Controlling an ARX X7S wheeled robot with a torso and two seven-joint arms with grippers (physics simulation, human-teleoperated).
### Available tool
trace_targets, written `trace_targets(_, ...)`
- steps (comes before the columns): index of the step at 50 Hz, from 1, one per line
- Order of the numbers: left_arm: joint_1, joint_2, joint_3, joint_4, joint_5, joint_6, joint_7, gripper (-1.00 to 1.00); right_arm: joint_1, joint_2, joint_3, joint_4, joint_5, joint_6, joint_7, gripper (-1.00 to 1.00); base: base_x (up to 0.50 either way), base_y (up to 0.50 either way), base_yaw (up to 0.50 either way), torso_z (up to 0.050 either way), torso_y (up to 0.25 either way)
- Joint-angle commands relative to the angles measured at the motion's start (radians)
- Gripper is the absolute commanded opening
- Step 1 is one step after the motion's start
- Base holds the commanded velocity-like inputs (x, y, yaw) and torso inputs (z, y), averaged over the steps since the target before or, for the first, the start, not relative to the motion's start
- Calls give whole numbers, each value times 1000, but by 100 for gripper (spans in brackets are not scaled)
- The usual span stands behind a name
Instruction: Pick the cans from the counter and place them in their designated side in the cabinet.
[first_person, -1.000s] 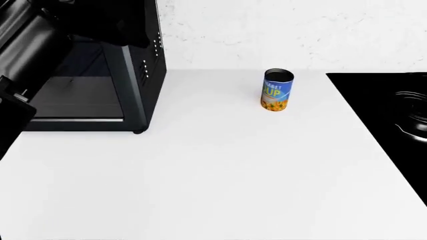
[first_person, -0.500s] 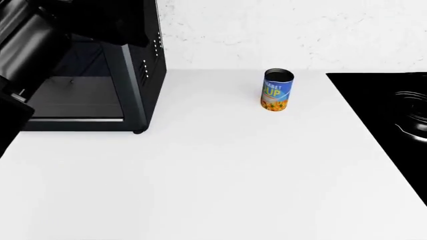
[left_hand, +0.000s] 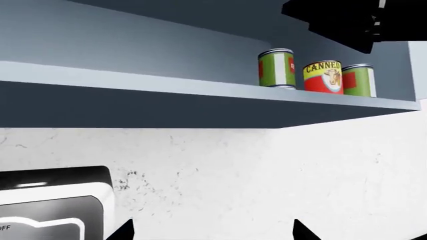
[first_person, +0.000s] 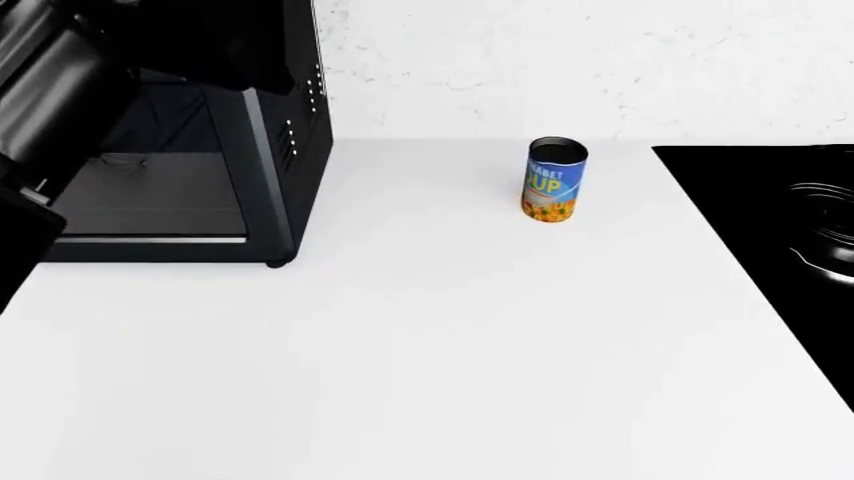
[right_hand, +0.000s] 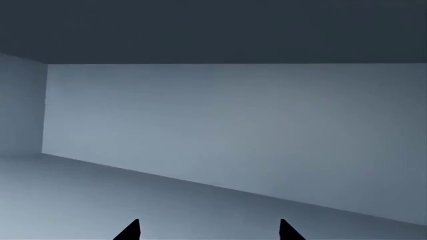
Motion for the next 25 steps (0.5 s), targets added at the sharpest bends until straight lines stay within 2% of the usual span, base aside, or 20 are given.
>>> trace_targets(1,7,-3,-1,4,-2,6,-2,100,0,0,0,0,0,0,0,100,0,0,0,0,0)
trace_targets(25,-1,-7,9,-3,1,11,1,100,0,0,0,0,0,0,0,100,-53,0,0,0,0)
